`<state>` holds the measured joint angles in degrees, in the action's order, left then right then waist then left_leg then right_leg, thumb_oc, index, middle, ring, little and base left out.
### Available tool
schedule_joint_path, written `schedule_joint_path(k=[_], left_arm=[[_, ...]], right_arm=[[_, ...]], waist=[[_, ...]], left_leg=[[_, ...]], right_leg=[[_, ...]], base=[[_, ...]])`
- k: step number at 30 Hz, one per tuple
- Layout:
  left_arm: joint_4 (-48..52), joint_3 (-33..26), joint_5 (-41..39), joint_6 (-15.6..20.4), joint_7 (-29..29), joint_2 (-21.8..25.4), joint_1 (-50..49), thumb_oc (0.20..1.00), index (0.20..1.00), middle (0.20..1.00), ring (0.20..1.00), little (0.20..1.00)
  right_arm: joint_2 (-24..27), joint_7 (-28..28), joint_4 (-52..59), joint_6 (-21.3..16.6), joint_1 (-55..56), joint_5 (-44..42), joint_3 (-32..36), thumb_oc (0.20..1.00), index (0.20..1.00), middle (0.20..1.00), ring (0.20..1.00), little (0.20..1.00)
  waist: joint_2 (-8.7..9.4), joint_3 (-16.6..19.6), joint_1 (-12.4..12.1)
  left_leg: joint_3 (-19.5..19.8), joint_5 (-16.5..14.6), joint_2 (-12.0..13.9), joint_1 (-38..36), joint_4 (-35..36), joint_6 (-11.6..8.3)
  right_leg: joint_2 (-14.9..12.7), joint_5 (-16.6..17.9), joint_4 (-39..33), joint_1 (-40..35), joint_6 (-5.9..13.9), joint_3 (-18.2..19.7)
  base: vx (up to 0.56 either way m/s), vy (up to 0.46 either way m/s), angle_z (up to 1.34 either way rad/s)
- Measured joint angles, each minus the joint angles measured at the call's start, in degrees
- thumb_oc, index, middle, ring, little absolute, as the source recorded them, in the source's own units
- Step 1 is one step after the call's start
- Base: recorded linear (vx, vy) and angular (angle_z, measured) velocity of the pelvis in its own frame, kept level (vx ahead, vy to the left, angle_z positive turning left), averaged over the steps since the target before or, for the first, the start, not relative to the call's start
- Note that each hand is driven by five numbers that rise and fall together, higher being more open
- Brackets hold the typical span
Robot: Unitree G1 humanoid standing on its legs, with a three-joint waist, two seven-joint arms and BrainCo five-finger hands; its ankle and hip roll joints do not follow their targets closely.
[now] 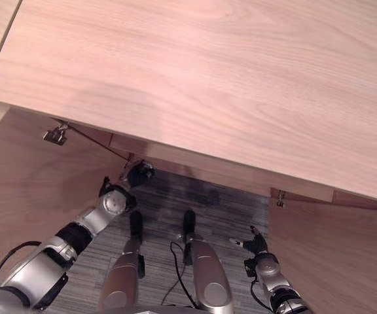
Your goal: Put the empty folder in the office cabinet
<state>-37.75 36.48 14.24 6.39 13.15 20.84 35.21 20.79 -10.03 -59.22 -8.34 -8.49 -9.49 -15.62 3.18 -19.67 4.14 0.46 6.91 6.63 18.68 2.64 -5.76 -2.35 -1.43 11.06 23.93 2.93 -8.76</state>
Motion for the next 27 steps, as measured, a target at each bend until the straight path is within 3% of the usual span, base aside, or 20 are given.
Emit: schedule_joint_path(k=[8, 11, 17, 23, 27], left_arm=[[-0.9, 4.0, 0.2, 0.0, 0.1, -4.0, 10.1, 0.2, 0.2, 0.2, 0.2, 0.2], [-6.7, 4.1, -0.9, 0.1, 0.3, -5.6, 14.2, 0.2, 0.2, 0.2, 0.2, 0.2], [-13.2, 3.4, -10.2, 0.0, 0.4, -6.7, 21.9, 0.2, 0.2, 0.2, 0.2, 0.2], [-14.6, 1.6, -14.4, -0.1, 0.2, -7.7, 22.7, 0.2, 0.2, 0.2, 0.2, 0.2], [-14.5, 1.7, -16.8, -0.1, -0.2, -11.5, 22.4, 0.2, 0.2, 0.2, 0.2, 0.2]], right_arm=[[0.2, -0.1, -1.5, -0.3, -2.2, 0.0, -2.2, 1.0, 1.0, 1.0, 1.0, 1.0], [0.2, -0.1, -1.4, -0.4, -3.6, 0.0, -4.1, 1.0, 1.0, 1.0, 1.0, 1.0], [0.3, -0.1, 0.1, -0.7, -5.0, -0.1, -6.9, 1.0, 1.0, 1.0, 1.0, 1.0], [-0.1, -0.1, 0.2, -1.1, -5.1, -0.1, -7.0, 1.0, 1.0, 1.0, 1.0, 1.0], [-0.6, -0.2, 0.1, -1.1, -5.1, -0.1, -7.0, 1.0, 1.0, 1.0, 1.0, 1.0]], waist=[[0.14, 0.1, 1.6], [0.47, 0.3, 3.0], [1.78, 0.3, 4.9], [3.14, -0.2, 6.2], [3.54, -0.4, 6.4]], left_leg=[[-0.1, 0.3, -0.4, 0.9, -0.2, 0.33], [-0.5, 0.3, -0.4, 1.6, -0.6, 0.37], [-2.1, -0.8, -0.7, 7.2, -5.1, 0.86], [-3.6, -2.1, -0.8, 8.4, -7.8, 1.04], [-3.9, -2.1, -0.8, 10.6, -8.6, 1.01]], right_leg=[[-0.3, 0.0, 1.5, 1.8, 0.01, 0.4], [-0.3, 0.0, 2.4, 3.1, 0.07, 1.1], [-0.2, -0.2, 6.6, 9.5, 0.3, 3.1], [-0.5, -1.2, 8.7, 11.4, 0.58, 4.7], [-0.6, -1.2, 9.9, 14.0, 0.5, 5.1]], base=[[-0.01, 0.002, -0.01], [-0.04, 0.005, -0.1], [-0.04, -0.002, -0.13], [-0.01, 0.001, -0.12], [0.0, -0.009, -0.03]])
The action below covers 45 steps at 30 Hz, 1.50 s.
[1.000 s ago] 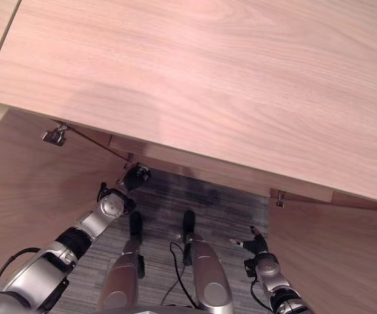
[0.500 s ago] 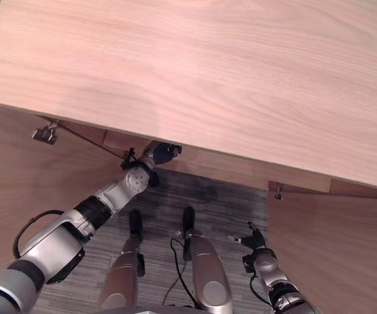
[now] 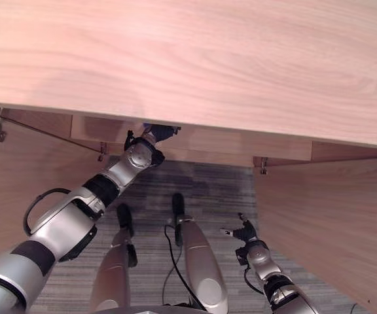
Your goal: Put the empty folder in the office cabinet
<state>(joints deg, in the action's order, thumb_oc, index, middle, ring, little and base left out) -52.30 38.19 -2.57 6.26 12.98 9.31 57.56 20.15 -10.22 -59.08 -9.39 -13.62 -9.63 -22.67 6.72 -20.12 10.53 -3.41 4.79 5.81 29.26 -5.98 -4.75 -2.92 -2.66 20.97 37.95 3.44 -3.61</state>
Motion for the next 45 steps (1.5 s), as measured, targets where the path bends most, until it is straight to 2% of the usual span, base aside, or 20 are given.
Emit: schedule_joint_path(k=[6, 7, 8, 10, 12, 14, 19, 26, 27, 31, 32, 37, 45], left_arm=[[-1.8, 0.9, -0.7, -0.1, -0.1, -2.5, 0.0, 0.2, 0.2, 0.2, 0.2, 0.2], [-1.8, 1.2, -0.6, -0.2, -0.2, -2.4, 0.1, 0.2, 0.2, 0.2, 0.2, 0.2], [-2.3, 1.2, -0.6, -1.0, -0.2, -2.2, 0.8, 0.2, 0.2, 0.2, 0.2, 0.2], [-3.5, 1.3, -0.6, -1.3, -0.2, -2.1, 2.0, 0.2, 0.2, 0.2, 0.2, 0.2], [-4.1, 1.1, -0.6, -1.4, -0.2, -1.7, 2.6, 0.2, 0.2, 0.2, 0.2, 0.2], [-4.4, 1.2, -0.5, -1.5, -0.3, -1.0, 3.9, 0.2, 0.2, 0.2, 0.2, 0.2], [-6.6, 0.5, -0.7, -1.8, -0.7, 4.4, 9.1, 0.2, 0.2, 0.2, 0.2, 0.2], [-6.0, -0.1, -3.8, -1.8, -1.1, 11.2, 15.0, 0.2, 0.2, 0.2, 0.2, 0.2], [-5.9, -0.4, -4.2, -1.6, -1.1, 13.3, 16.1, 0.2, 0.2, 0.2, 0.2, 0.2], [-4.4, -0.4, -6.0, -1.1, -1.1, 16.6, 18.5, 0.2, 0.2, 0.2, 0.2, 0.2], [-3.3, 0.0, -6.1, -0.4, -1.3, 17.5, 19.4, 0.2, 0.2, 0.2, 0.2, 0.2], [-2.2, 0.0, -7.4, 1.7, -1.2, 18.2, 20.9, 0.2, 0.2, 0.2, 0.2, 0.2], [0.7, 0.5, -14.0, 3.8, -2.6, 20.5, 23.2, 0.2, 0.2, 0.2, 0.2, 0.2]], right_arm=[[-0.5, -1.2, 0.4, -0.1, -0.2, -0.5, 0.0, 1.0, 1.0, 1.0, 1.0, 1.0], [-0.5, -1.2, 0.6, -0.2, -0.7, -0.5, 0.0, 1.0, 1.0, 1.0, 1.0, 1.0], [-0.7, -1.3, 1.1, -0.4, -1.9, -0.5, 0.0, 1.0, 1.0, 1.0, 1.0, 1.0], [-0.8, -2.0, 1.4, -0.6, -3.7, -0.5, -1.1, 1.0, 1.0, 1.0, 1.0, 1.0], [-1.0, -2.2, 2.1, -0.7, -4.0, -0.5, -1.6, 1.0, 1.0, 1.0, 1.0, 1.0], [-1.0, -2.2, 2.9, -1.5, -4.1, -0.6, -2.1, 1.0, 1.0, 1.0, 1.0, 1.0], [-0.9, -2.2, 3.5, -1.7, -4.2, -0.8, -2.0, 1.0, 1.0, 1.0, 1.0, 1.0], [-0.3, -2.2, 7.9, -2.7, -3.2, -2.8, 0.1, 1.0, 1.0, 1.0, 1.0, 1.0], [-0.1, -2.2, 8.0, -3.2, -3.2, -2.8, 0.6, 1.0, 1.0, 1.0, 1.0, 1.0], [0.3, -2.2, 9.2, -3.4, -2.8, -3.1, 1.2, 1.0, 1.0, 1.0, 1.0, 1.0], [0.5, -2.2, 9.9, -3.8, -2.8, -3.5, 2.2, 1.0, 1.0, 1.0, 1.0, 1.0], [1.8, -2.1, 12.0, -4.4, -2.9, -5.2, 3.1, 1.0, 1.0, 1.0, 1.0, 1.0], [2.5, -0.9, 14.8, -5.5, -2.5, -9.1, 4.4, 1.0, 1.0, 1.0, 1.0, 1.0]], waist=[[0.39, -0.4, 0.4], [0.5, -0.7, 0.6], [1.01, -2.2, 0.9], [1.25, -2.9, 1.4], [1.28, -3.2, 1.6], [1.29, -3.3, 1.9], [1.42, -3.8, 3.2], [1.31, -4.7, 3.3], [1.29, -5.7, 3.2], [1.21, -6.1, 3.1], [1.19, -7.2, 2.9], [0.58, -8.0, 2.8], [0.39, -8.2, 2.5]], left_leg=[[-0.2, -0.1, -0.1, 1.3, -0.6, 0.13], [-0.3, -0.1, -0.2, 2.1, -1.0, 0.18], [-0.4, -0.9, -0.5, 2.7, -2.6, 0.56], [-0.7, -4.0, -0.6, 5.8, -7.8, 0.71], [-1.0, -4.6, -0.7, 6.6, -9.8, 0.84], [-1.1, -6.4, -0.6, 8.9, -13.6, 1.2], [-1.3, -9.5, -0.6, 14.6, -21.4, 1.64], [-0.9, -11.9, -0.5, 20.5, -28.2, 2.03], [-0.7, -12.3, -0.5, 20.9, -29.5, 2.01], [-0.3, -13.6, -0.6, 24.2, -32.9, 2.42], [-0.2, -13.9, -0.6, 24.8, -34.0, 2.28], [0.0, -14.9, -0.7, 28.1, -36.7, 2.98], [0.3, -14.7, -0.9, 32.7, -38.4, 2.61]], right_leg=[[-0.1, 0.0, 0.4, 1.3, -0.01, 0.2], [-0.2, 0.5, 0.7, 1.9, -0.59, 0.3], [-0.4, 0.4, 1.4, 2.2, -0.58, 0.6], [-0.5, -1.0, 3.6, 4.1, -0.36, 1.1], [-0.6, -0.8, 4.7, 4.7, -0.64, 1.6], [-0.9, -1.5, 6.8, 6.4, -0.74, 2.0], [-1.2, -3.2, 12.0, 11.2, -0.72, 3.0], [-1.5, -4.7, 17.1, 16.2, -1.02, 3.3], [-1.6, -5.0, 18.2, 16.5, -1.09, 3.2], [-1.9, -6.3, 21.2, 19.4, -1.43, 3.1], [-2.1, -6.5, 22.3, 19.9, -1.4, 3.0], [-2.4, -7.2, 24.6, 22.7, -1.25, 3.1], [-2.8, -7.4, 26.4, 27.4, -1.43, 3.2]], base=[[0.0, 0.0, 0.0], [-0.03, 0.016, 0.0], [0.07, 0.011, -0.03], [0.08, 0.022, -0.06], [-0.01, 0.025, -0.07], [0.0, 0.018, -0.07], [0.0, 0.01, -0.02], [0.0, 0.0, 0.01], [0.01, -0.01, 0.04], [0.01, 0.007, 0.06], [0.02, 0.009, 0.06], [0.0, 0.002, 0.01], [0.0, 0.002, 0.01]])
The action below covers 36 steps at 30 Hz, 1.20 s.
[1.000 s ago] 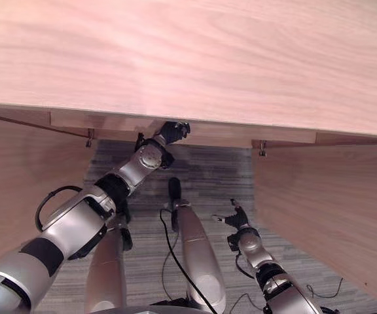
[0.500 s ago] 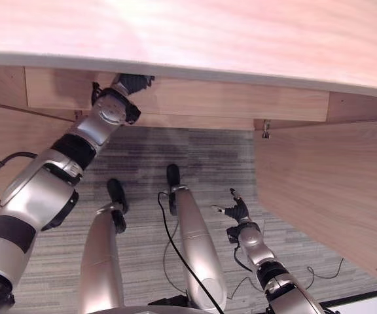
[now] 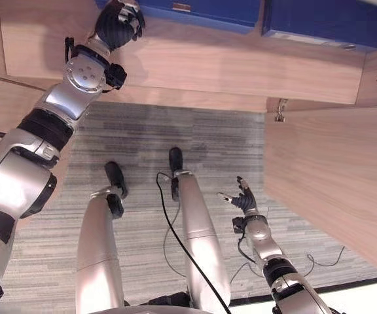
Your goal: Put the empty folder in the office cabinet
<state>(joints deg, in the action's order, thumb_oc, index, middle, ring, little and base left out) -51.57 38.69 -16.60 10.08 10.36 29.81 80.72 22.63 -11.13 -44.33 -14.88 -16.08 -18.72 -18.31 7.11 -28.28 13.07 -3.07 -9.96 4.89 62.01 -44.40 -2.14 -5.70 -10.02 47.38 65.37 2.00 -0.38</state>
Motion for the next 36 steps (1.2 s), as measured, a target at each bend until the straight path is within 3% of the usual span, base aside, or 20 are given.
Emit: schedule_joint_path(k=[17, 23, 26, 31, 36], left_arm=[[1.0, 1.7, -5.7, 0.9, -1.0, -0.3, 3.5, 0.2, 0.2, 0.2, 0.2, 0.2], [0.8, 1.6, -9.7, -0.4, -1.0, -0.5, 3.7, 0.2, 0.2, 0.2, 0.2, 0.2], [0.5, 1.5, -12.7, -2.0, -1.0, -0.5, 3.2, 0.2, 0.2, 0.2, 0.2, 0.2], [9.2, -11.2, -16.9, -0.8, 3.2, -0.4, -5.9, 0.2, 0.2, 0.2, 0.2, 0.2], [24.3, -15.2, -16.7, 2.3, 5.0, -2.7, -19.3, 0.2, 0.2, 0.2, 0.2, 0.2]], right_arm=[[2.3, 1.1, 1.5, -0.7, 0.6, -0.5, 1.0, 1.0, 1.0, 1.0, 1.0, 1.0], [2.3, 1.1, 1.6, -0.7, 0.6, -0.5, 1.1, 1.0, 1.0, 1.0, 1.0, 1.0], [2.2, 1.1, 1.5, -0.7, 0.7, -0.5, 1.0, 1.0, 1.0, 1.0, 1.0, 1.0], [0.6, 1.0, -0.5, 0.4, 1.3, -0.4, 0.9, 1.0, 1.0, 1.0, 1.0, 1.0], [-1.0, 1.0, -5.2, 1.9, 4.4, 0.2, 0.3, 1.0, 1.0, 1.0, 1.0, 1.0]], waist=[[-0.18, 0.4, -0.3], [-0.18, 0.4, -0.3], [-0.19, 0.4, -0.3], [-0.21, 0.4, -1.7], [-1.2, 1.0, -4.2]], left_leg=[[0.4, 0.0, -0.7, 5.0, -3.4, 0.94], [0.5, 0.0, -0.7, 4.9, -4.2, 0.98], [0.4, -1.4, -0.6, 4.3, -7.1, 1.22], [-0.4, -1.1, -0.7, -1.4, -4.6, 0.45], [0.7, 4.6, -2.0, -10.6, 9.6, -1.22]], right_leg=[[-0.8, 0.2, 2.5, 4.1, 0.16, 0.0], [-0.8, 0.2, 3.3, 4.1, 0.09, 0.1], [-0.9, -0.8, 6.3, 3.7, -0.82, 0.4], [-1.0, -1.5, 5.8, -0.7, -0.4, 1.0], [-1.5, 1.4, -4.2, -8.5, 0.04, -1.0]], base=[[0.0, -0.003, 0.02], [0.0, 0.0, 0.0], [0.02, -0.014, 0.01], [-0.05, -0.028, 0.0], [-0.09, -0.045, 0.12]])
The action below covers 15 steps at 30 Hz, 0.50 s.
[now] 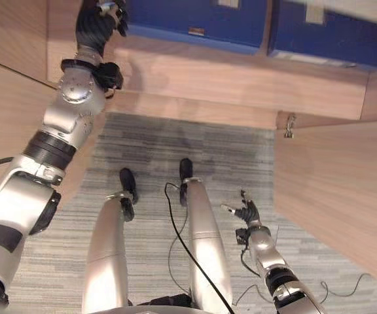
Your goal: Put the empty folder in the office cabinet
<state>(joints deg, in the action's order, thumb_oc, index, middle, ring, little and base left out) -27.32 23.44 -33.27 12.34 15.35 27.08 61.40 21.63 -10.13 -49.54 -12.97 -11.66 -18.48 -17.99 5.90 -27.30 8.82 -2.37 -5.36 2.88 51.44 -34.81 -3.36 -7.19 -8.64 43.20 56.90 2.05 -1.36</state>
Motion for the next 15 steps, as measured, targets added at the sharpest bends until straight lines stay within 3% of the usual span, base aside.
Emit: schedule_joint_path(k=[5, 10, 13, 15], left_arm=[[8.9, -2.3, 0.1, 0.3, -0.9, -1.8, -17.8, 0.2, 0.2, 0.2, 0.2, 0.2], [16.3, -6.5, 0.0, 0.4, -3.8, -6.5, -36.5, 0.2, 0.2, 0.2, 0.2, 0.2], [16.2, -8.0, -0.1, 0.2, -5.9, -6.0, -41.6, 0.2, 0.2, 0.2, 0.2, 0.2], [16.1, -8.9, -0.1, 0.2, -7.4, -5.8, -45.2, 0.2, 0.2, 0.2, 0.2, 0.2]], right_arm=[[-1.7, -0.1, -6.4, 2.1, 0.6, 2.5, 1.7, 1.0, 1.0, 1.0, 1.0, 1.0], [-2.5, -1.1, -9.2, 3.2, 3.0, 4.4, 6.5, 1.0, 1.0, 1.0, 1.0, 1.0], [-2.5, -1.0, -9.7, 4.4, 4.1, 5.6, 7.2, 1.0, 1.0, 1.0, 1.0, 1.0], [-2.5, -1.1, -9.7, 4.7, 5.2, 6.3, 7.5, 1.0, 1.0, 1.0, 1.0, 1.0]], waist=[[-0.78, 0.3, -1.3], [-2.11, 1.3, -3.3], [-2.18, 2.4, -5.2], [-2.53, 3.6, -4.9]], left_leg=[[1.3, 3.4, 0.1, -8.2, 9.3, -1.12], [2.5, 6.5, 0.3, -16.3, 18.2, -1.38], [2.5, 6.9, -0.1, -22.0, 21.5, -1.13], [2.0, 7.6, -0.3, -26.6, 24.6, -0.79]], right_leg=[[0.0, 1.3, -6.5, -7.4, -0.8, -2.5], [0.2, 2.7, -13.3, -15.7, -0.92, -5.6], [-0.4, 2.4, -15.6, -21.1, -0.35, -6.0], [-0.4, 2.4, -17.8, -25.0, 0.84, -5.8]], base=[[-0.05, -0.034, 0.09], [-0.07, -0.005, 0.13], [0.05, 0.055, 0.07], [0.08, 0.12, -0.03]])
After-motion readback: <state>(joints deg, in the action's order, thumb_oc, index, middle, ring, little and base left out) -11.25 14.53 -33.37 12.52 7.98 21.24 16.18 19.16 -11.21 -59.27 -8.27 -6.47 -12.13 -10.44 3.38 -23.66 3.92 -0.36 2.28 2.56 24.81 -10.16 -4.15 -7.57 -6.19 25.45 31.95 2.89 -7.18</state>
